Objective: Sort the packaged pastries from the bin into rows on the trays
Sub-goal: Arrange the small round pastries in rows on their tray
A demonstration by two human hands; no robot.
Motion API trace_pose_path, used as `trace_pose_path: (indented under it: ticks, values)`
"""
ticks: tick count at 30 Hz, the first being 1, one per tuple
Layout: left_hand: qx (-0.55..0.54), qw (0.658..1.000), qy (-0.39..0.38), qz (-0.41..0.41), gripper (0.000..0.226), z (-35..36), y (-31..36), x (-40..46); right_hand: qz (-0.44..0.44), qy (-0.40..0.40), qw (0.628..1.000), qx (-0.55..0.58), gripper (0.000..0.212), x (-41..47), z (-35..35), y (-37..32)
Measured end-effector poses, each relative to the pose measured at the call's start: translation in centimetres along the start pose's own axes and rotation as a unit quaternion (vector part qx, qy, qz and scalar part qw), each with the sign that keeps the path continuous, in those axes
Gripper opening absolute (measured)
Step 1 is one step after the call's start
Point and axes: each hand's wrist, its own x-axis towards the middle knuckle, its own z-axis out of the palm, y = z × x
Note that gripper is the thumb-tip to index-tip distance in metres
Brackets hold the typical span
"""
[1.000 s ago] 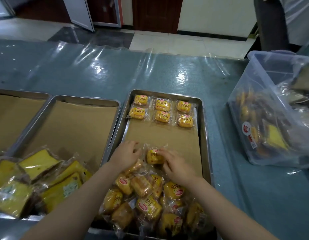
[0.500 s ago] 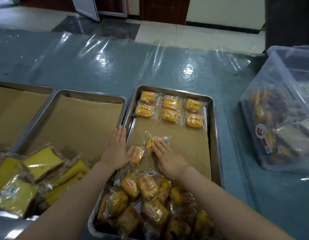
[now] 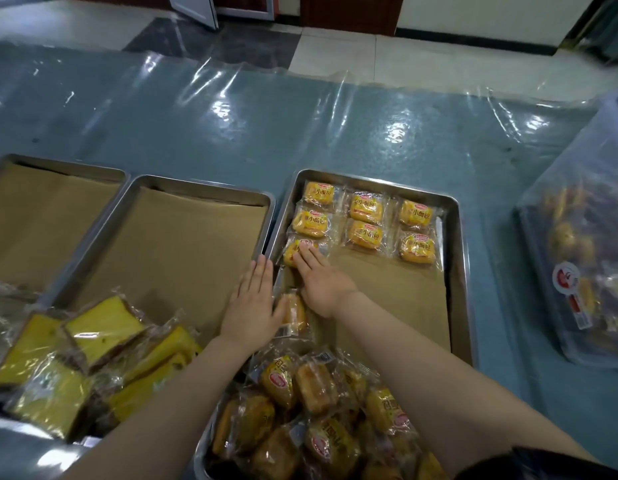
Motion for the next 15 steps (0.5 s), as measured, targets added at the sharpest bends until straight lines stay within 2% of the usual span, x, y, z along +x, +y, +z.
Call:
trace_pose_path:
  ticks: [5, 9, 13, 15]
  values:
    - [-0.002, 1.000, 0.012, -0.003, 0.084, -0.1, 0.2, -0.1, 0.012, 0.001, 1.000, 0.016, 0.072, 0.4, -0.3, -0.3]
    - [-0.002, 1.000, 0.012, 0.003, 0.078, -0.1, 0.2, -0.1, -0.002, 0.044, 0.998, 0.040, 0.073, -1.1, -0.3, -0.1]
    - [-0.021, 1.000, 0.018, 0.002, 0.070, -0.4, 0.3, -0.4, -0.065, 0.071, 0.994, 0.052, 0.057, -3.6, 0.5, -0.1]
    - [-0.026, 0.999, 0.021, 0.008, 0.066, -0.5, 0.3, -0.5, -0.091, 0.055, 0.991, 0.086, 0.050, -5.1, 1.0, -0.4]
